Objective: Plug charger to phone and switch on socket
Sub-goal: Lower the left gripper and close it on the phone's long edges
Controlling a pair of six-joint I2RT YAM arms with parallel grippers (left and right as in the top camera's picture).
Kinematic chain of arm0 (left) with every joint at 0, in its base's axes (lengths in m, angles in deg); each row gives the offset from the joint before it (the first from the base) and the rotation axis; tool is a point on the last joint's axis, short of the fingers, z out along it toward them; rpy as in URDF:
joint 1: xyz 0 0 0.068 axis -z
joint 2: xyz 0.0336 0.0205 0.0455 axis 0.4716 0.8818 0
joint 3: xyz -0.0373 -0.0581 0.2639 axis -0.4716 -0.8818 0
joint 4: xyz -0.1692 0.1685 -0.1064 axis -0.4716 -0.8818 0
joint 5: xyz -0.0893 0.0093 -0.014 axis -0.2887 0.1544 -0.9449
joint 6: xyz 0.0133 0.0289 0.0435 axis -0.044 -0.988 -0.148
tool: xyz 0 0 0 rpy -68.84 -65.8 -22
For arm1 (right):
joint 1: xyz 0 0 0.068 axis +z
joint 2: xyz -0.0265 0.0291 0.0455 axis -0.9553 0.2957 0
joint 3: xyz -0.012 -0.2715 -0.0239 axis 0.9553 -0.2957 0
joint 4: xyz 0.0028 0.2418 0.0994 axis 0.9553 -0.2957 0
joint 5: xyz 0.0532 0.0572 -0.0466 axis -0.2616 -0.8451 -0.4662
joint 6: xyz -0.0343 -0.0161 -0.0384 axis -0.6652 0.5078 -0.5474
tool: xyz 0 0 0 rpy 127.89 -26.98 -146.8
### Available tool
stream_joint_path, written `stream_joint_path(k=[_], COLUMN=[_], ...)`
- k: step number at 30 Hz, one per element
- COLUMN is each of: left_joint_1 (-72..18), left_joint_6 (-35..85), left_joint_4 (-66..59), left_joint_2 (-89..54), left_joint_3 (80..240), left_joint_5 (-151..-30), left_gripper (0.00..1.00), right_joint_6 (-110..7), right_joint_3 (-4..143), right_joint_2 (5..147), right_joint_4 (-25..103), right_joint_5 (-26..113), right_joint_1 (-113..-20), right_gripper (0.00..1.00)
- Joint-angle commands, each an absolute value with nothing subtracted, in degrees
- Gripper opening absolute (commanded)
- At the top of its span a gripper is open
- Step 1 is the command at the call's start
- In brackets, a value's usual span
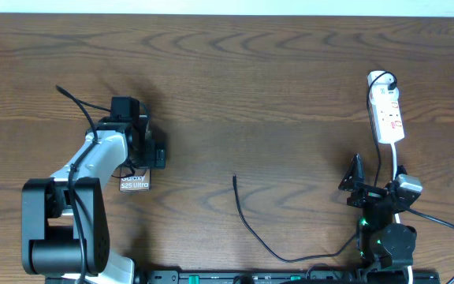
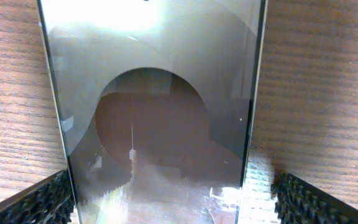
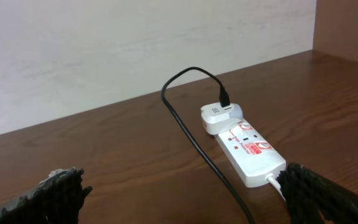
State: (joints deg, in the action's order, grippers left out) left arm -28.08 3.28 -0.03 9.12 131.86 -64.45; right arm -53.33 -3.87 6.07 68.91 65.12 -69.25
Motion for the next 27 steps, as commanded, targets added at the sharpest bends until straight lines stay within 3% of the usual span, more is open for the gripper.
stream_joint_path(k=[1,27], left_joint_1=[-28.2,-28.2], left_joint_6=[1.5,1.3], left_joint_4=[-0.5,3.0], left_joint_2=[9.7,9.7], left_joint_3=[129.0,125.4], left_joint_5=[-64.2,-66.6], left_gripper=[1.00,0.99], right_joint_6=[-53.9,-53.9], right_joint_3=[-3.9,-3.9], right_joint_2=[5.8,5.9], right_joint_4=[68.6,68.6], right_joint_5=[65.2,65.2], right_joint_1=[-69.7,-69.7], right_gripper=[0.99,0.99])
